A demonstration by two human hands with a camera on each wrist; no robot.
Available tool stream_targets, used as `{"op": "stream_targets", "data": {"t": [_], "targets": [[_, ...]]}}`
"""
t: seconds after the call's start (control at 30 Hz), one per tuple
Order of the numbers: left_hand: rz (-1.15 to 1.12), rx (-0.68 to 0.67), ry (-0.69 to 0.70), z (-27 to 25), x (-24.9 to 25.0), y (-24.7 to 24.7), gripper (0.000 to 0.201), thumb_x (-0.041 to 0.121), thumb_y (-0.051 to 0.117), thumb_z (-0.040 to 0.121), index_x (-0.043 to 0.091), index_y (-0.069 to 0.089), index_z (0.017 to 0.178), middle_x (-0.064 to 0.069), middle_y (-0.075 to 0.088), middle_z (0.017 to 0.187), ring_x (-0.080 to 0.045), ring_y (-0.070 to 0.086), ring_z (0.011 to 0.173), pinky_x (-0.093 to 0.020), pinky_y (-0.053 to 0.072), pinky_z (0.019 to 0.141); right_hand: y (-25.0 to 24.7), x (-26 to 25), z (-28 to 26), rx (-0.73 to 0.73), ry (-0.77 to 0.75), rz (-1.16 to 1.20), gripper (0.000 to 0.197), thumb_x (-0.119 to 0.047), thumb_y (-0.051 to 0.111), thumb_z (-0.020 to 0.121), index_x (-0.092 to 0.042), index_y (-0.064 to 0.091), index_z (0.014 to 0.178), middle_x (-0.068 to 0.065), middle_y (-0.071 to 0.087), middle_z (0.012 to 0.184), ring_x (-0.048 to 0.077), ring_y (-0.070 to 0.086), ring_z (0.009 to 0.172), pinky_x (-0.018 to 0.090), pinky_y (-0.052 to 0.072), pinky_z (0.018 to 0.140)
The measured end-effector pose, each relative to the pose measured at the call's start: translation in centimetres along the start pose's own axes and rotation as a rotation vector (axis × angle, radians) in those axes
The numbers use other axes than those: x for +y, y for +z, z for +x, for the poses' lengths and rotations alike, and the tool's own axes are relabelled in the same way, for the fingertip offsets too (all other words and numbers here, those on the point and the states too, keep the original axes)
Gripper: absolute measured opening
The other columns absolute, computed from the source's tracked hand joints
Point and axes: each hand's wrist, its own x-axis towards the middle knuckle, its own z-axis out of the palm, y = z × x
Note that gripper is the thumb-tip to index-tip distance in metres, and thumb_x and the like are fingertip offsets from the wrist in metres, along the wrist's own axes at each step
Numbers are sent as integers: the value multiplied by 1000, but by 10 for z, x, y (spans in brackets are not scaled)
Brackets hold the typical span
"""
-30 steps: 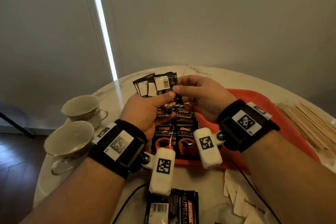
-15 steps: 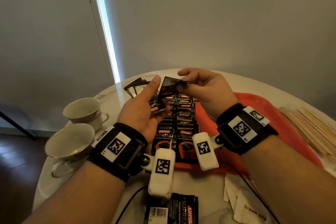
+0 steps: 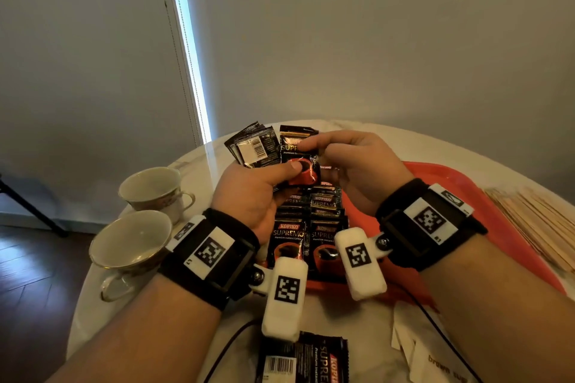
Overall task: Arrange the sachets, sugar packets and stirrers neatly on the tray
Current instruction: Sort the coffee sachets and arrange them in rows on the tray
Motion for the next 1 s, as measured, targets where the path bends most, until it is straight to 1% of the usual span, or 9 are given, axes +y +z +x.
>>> {"op": "stream_targets", "data": {"t": [0.2, 0.3, 0.4, 0.5, 0.6, 0.73, 0.87, 0.93, 1.0], "targets": [[81, -96, 61, -4, -2, 2, 32, -13, 68, 86, 6, 70, 111, -14, 79, 94, -28, 79, 83, -34, 62, 64, -2, -2, 3, 108, 30, 91, 23, 13, 59, 88, -1, 75, 98, 15, 77, 94, 20, 73, 77, 27, 58, 60], [89, -87, 63, -2, -4, 1, 38, -11, 71, 84, 3, 69, 119, -17, 79, 101, -31, 78, 88, -37, 62, 66, -3, -1, 4, 137, 71, 133, 24, 7, 62, 91, -7, 74, 108, 11, 78, 89, 16, 71, 70, 27, 59, 61], [55, -32, 54, -2, -3, 2, 34, -11, 70, 85, 2, 69, 116, -16, 79, 95, -27, 79, 80, -33, 61, 59, -2, 0, 4, 112, 104, 155, 29, -1, 65, 94, -11, 66, 121, 8, 77, 92, 16, 72, 71, 29, 59, 60], [32, 21, 14, -2, -2, 2, 25, -7, 71, 87, -1, 68, 111, -12, 79, 82, -21, 78, 70, -28, 59, 52, -1, -3, 0, 7, 206, 22, 20, -2, 67, 92, -9, 65, 110, 5, 72, 85, 14, 68, 65, 27, 56, 57], [53, 60, 14, 0, -1, 0, 19, 4, 75, 89, -2, 70, 106, -10, 79, 84, -16, 77, 70, -24, 58, 54, -3, -5, -2, -30, 271, -65, 18, 8, 64, 90, -5, 66, 102, 9, 71, 82, 16, 66, 66, 26, 55, 59], [-25, 128, 0, 0, 4, 0, 18, 23, 78, 90, 7, 70, 95, -7, 74, 83, -17, 70, 72, -32, 63, 68, -24, -12, 6, 216, 245, -2, 20, 8, 66, 88, -6, 66, 103, 9, 75, 84, 15, 69, 62, 25, 55, 56], [-90, 173, 1, -1, 6, 2, 21, 26, 71, 97, 7, 67, 107, -12, 73, 87, -21, 69, 73, -37, 63, 72, -66, 2, 27, 559, 315, 46, 14, 2, 65, 90, -10, 65, 85, 2, 66, 65, 8, 58, 44, 20, 45, 46], [-115, 176, -6, -1, 6, 2, 25, 26, 68, 99, 7, 66, 114, -15, 73, 92, -24, 70, 74, -39, 63, 73, -81, 17, 36, 603, 416, -30, 7, -1, 65, 90, -5, 66, 84, 6, 67, 65, 14, 61, 51, 28, 48, 55], [-149, 178, -15, -1, 7, 3, 25, 29, 66, 100, 8, 65, 114, -17, 73, 92, -25, 69, 73, -39, 62, 72, -92, 30, 44, 593, 508, -149, 4, 0, 67, 88, 2, 68, 90, 13, 70, 73, 24, 64, 64, 38, 55, 75]]}}
